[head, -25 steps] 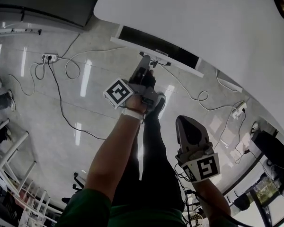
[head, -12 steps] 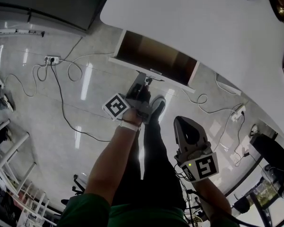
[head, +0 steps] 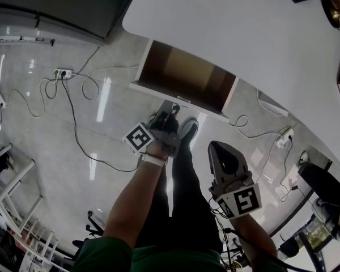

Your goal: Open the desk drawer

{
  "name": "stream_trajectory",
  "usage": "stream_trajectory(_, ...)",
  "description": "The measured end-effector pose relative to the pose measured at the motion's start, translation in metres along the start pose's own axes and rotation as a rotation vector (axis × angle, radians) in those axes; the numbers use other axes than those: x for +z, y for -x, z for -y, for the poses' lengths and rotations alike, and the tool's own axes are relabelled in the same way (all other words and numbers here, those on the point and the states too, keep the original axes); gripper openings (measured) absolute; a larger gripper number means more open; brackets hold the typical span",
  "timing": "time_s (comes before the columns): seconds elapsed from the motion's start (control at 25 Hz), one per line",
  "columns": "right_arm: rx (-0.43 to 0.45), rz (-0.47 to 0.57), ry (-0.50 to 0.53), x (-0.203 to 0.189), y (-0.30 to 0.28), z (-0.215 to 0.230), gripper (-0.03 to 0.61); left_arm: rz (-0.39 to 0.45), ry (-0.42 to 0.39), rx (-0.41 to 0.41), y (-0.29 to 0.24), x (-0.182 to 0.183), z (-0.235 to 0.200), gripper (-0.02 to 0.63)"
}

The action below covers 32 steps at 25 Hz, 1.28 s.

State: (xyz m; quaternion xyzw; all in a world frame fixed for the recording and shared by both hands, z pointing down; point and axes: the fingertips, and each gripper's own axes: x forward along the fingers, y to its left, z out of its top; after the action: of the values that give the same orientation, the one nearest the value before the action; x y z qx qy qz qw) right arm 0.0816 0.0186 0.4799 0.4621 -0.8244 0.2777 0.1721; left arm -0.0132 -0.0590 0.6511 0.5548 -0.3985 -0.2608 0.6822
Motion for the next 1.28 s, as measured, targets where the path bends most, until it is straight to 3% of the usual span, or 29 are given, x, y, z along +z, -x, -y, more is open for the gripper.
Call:
stream_trajectory(0.32,0.004,-0.031,-0.032,-0.009,0.003,-0.005,0.002,-0.013,-0.034,0.007,0.003,-0.002,-0.016,0.021)
stream_trajectory(0.68,0.009,-0.043,-0.022,-0.02,-0.003,-0.003,0.002,-0.019,-0.028,0.064,0.004,0.0,-0.044,0.021)
stream_trajectory(0.88,0.007,-0.046,-0.039,-0.029,-0.006,0.001,0.002,-0.008,-0.021,0.05,0.002,0.002,-0.058,0.021)
stream_trajectory(1.04,0.008,-0.046,-0.051,-0.033,-0.007,0.003,0.002,-0.018,-0.027,0.117,0.004,0.001,-0.071,0.02)
stream_trajectory(1.28,-0.002,-0.055,-0.066,-0.036,-0.006,0.01,0.001,-0.022,-0.021,0.133,-0.001,-0.001,-0.078,0.02)
